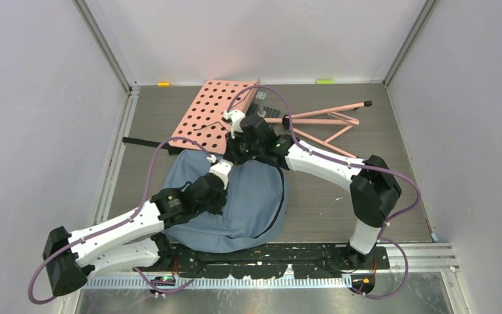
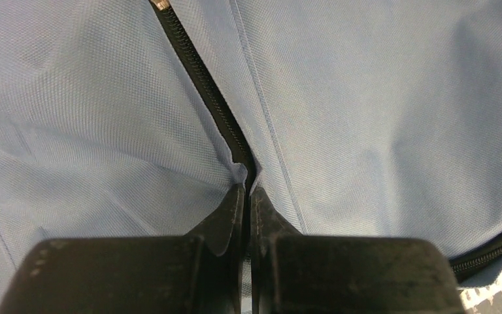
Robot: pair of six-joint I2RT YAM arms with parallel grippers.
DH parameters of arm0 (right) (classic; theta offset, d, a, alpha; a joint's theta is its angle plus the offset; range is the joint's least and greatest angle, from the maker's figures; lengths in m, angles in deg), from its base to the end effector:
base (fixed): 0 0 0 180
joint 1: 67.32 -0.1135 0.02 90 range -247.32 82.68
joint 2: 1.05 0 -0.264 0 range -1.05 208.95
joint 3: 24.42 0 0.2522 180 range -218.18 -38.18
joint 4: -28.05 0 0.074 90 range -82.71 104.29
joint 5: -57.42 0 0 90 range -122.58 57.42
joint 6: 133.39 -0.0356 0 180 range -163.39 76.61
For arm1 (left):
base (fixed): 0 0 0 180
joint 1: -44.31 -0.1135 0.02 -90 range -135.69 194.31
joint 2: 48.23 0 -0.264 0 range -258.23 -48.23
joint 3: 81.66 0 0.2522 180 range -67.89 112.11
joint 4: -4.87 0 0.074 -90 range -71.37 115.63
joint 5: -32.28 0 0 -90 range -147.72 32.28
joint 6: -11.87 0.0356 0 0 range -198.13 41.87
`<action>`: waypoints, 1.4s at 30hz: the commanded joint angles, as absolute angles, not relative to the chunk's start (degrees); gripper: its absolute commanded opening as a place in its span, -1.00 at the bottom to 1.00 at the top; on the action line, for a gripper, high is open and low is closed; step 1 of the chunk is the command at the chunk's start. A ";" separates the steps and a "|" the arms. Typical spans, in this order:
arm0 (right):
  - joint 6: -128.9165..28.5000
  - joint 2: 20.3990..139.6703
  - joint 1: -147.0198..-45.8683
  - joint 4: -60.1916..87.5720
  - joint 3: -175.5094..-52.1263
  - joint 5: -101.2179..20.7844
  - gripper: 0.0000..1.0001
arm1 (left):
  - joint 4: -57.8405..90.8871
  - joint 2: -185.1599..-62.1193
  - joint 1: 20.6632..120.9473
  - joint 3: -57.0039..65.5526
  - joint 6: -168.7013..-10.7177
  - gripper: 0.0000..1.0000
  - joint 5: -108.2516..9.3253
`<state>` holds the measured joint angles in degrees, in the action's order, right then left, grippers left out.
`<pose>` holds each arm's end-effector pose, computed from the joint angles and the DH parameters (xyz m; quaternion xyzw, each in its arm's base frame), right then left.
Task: Pack the student bag
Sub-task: Zip the student bag at the center of the board.
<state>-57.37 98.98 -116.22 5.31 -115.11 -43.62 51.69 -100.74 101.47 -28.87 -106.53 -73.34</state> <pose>0.2625 0.3113 0.2747 -0.3057 0.8168 0.3232 0.3673 0.1089 -0.1511 0.2456 0.1798 0.9040 -0.1565 0.3550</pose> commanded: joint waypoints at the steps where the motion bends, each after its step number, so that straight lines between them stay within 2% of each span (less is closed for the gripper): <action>1: -53.06 100.10 -115.06 9.31 -121.57 -36.37 -0.99 | 55.90 -102.09 101.96 -29.82 -108.17 -1.00 -65.07; 14: -50.84 107.74 -111.54 5.66 -127.31 -35.34 -0.99 | 56.11 -99.72 101.96 -30.55 -111.00 -1.00 -64.99; 21: -51.85 105.29 -111.34 3.91 -127.91 -40.20 -0.99 | 56.18 -98.94 101.96 -30.27 -111.24 -0.98 -66.20; 22: -51.88 104.86 -111.34 3.61 -128.01 -40.78 -0.86 | 56.16 -98.87 101.96 -29.89 -111.12 -0.76 -66.49; 23: -52.13 103.78 -111.35 3.29 -127.88 -42.08 -0.74 | 56.22 -98.97 101.94 -29.32 -110.95 -0.46 -67.03; 24: -52.20 103.18 -111.35 3.25 -127.34 -42.73 -0.50 | 56.55 -99.22 101.96 -28.60 -110.80 -0.14 -67.72; 25: -52.56 101.87 -111.35 3.07 -127.06 -44.19 -0.36 | 56.78 -99.62 101.96 -27.72 -110.47 0.16 -68.27; 26: -52.64 101.30 -111.39 2.83 -126.61 -44.84 -0.14 | 56.85 -100.04 101.96 -26.73 -110.11 0.37 -68.67; 27: -53.02 100.06 -111.43 2.24 -126.32 -45.82 -0.01 | 56.86 -100.64 101.96 -25.70 -109.62 0.51 -68.89; 28: -53.22 99.34 -111.44 1.47 -126.15 -46.23 0.03 | 56.98 -101.20 101.92 -24.38 -109.15 0.62 -69.07; 33: -54.86 93.36 -111.39 -1.79 -124.01 -43.37 0.22 | 57.08 -103.07 99.40 -19.01 -106.02 0.93 -68.84; 42: -59.12 84.74 -105.89 -10.71 -118.72 -33.65 0.34 | 54.93 -105.52 79.05 -16.41 -99.15 0.99 -59.61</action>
